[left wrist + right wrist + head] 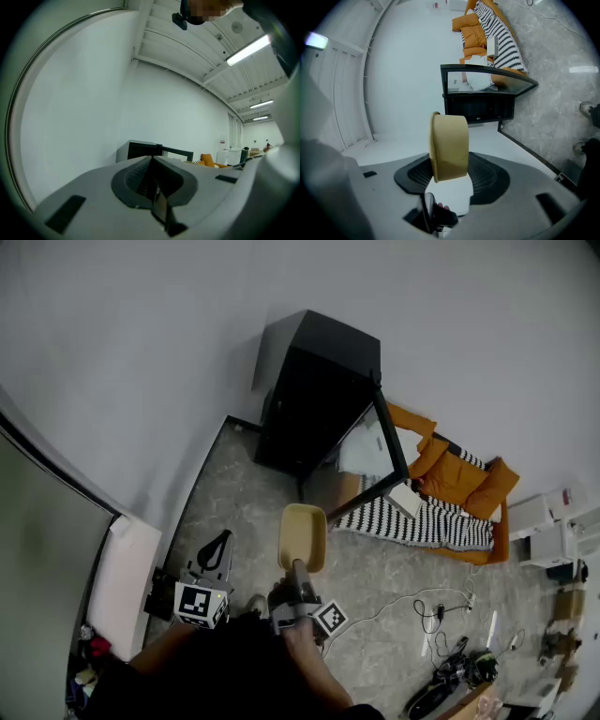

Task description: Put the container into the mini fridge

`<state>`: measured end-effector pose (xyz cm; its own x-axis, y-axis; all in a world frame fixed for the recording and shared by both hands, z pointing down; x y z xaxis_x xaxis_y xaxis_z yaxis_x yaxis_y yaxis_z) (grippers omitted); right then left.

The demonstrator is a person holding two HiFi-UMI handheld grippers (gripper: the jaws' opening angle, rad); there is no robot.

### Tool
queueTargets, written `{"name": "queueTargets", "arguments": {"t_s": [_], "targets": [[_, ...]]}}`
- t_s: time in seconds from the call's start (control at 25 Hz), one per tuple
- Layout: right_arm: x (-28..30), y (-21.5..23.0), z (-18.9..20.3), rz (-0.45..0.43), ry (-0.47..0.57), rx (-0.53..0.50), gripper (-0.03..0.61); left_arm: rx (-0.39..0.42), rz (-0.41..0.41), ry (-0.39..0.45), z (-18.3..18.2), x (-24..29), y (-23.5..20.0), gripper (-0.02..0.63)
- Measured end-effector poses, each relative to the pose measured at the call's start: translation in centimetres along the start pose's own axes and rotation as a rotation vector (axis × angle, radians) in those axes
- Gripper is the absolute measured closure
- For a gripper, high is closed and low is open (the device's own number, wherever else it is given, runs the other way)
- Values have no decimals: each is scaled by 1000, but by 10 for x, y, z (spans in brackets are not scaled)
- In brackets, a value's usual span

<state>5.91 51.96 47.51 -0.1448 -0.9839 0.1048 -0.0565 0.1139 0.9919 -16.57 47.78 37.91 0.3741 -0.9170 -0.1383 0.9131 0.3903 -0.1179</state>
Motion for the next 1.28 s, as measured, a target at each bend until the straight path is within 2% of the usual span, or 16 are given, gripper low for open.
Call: {"name": "queueTargets", "arguments": {"t_s": [0.36, 0.72, 1.16, 1.28], "targets": [[0, 0, 3, -10, -7, -8, 368, -1, 3, 1, -1, 0, -2, 607], [5, 3, 12, 7, -4, 28, 368, -1, -3, 11, -4, 0, -12, 608], [17, 7, 47, 19, 43, 37, 368, -8, 29, 18, -14, -1, -50, 607], [20, 8, 59, 15, 60, 38, 368, -19, 55, 17, -7, -4, -62, 609]]}}
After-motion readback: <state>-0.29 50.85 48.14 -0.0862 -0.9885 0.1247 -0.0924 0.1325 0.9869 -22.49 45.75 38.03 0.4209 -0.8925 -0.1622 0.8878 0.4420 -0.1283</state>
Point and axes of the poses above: the fingertips, and each gripper's own axes: x forward along the fingers, y to its right, z out of its underside, the point moved 7 cm from there along -x, backward along the fingers, and after that the axes turned 11 degrees about y, right-handed, at the moved point
